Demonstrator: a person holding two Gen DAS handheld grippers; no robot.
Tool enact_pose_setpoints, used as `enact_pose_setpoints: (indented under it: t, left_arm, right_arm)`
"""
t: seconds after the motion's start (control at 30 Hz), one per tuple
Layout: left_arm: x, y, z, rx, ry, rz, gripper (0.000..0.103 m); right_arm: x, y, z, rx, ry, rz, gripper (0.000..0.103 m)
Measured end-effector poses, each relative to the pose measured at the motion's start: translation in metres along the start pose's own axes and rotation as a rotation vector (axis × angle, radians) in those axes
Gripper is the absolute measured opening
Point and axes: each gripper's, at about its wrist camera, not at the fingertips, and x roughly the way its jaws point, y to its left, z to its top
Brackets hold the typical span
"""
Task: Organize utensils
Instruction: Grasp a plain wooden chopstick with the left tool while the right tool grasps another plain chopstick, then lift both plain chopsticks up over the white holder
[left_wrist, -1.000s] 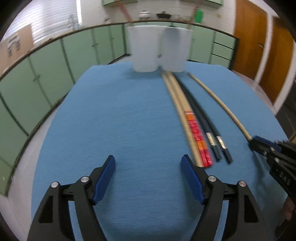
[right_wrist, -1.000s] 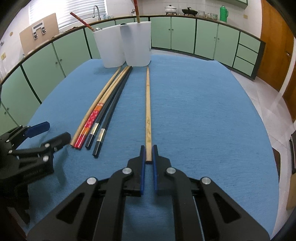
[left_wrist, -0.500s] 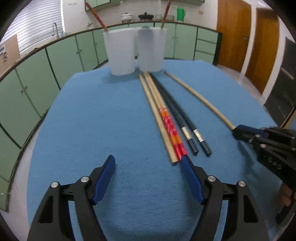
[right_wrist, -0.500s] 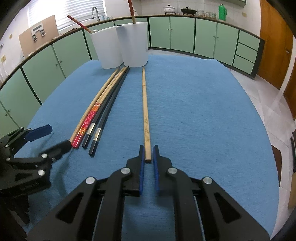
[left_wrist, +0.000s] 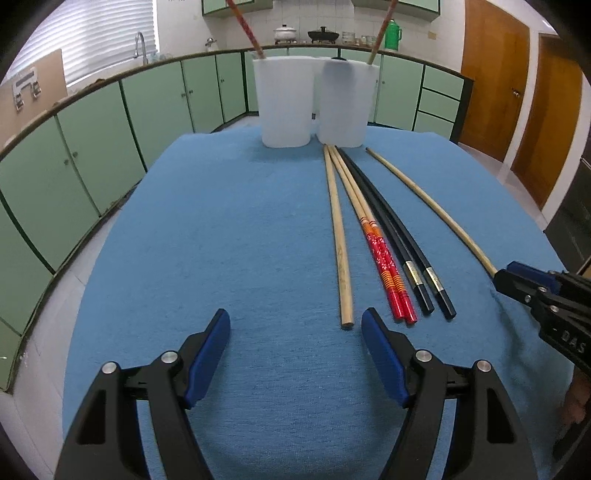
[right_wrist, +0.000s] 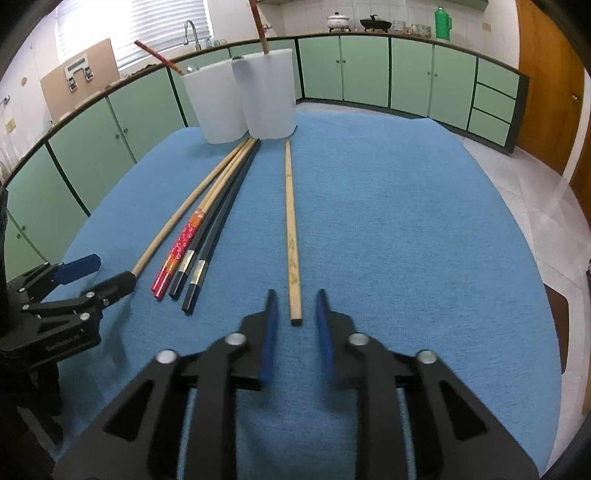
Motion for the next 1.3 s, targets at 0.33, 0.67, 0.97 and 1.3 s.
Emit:
enact_pose_setpoints:
  t: [0.33, 0.67, 0.97, 1.3]
  left_arm:
    - [0.006, -0.006, 0.0, -0.001, 0.028, -0.007, 0.069]
    - [0.007, -0.02, 0.005, 0.033, 0.015, -0.066, 0.013]
    - [-0.013, -0.015, 0.011, 0.022, -0.027, -0.087, 0.007]
    - [-0.08, 0.003, 0.057, 0.037, -0.195, -0.091, 0.006]
  right_arm:
    - [0.002, 0.0, -0.004, -0.026, 0.024, 0.002, 0.026]
    - [0.007, 0.012, -0.001, -0.058, 0.035, -0.002, 0.006]
    - [-0.015, 0.011, 0.008, -0.063, -0.016, -0.008, 0.006]
    - [-0.065, 0.009, 0.053, -0.088, -0.144, -0.003, 0.006]
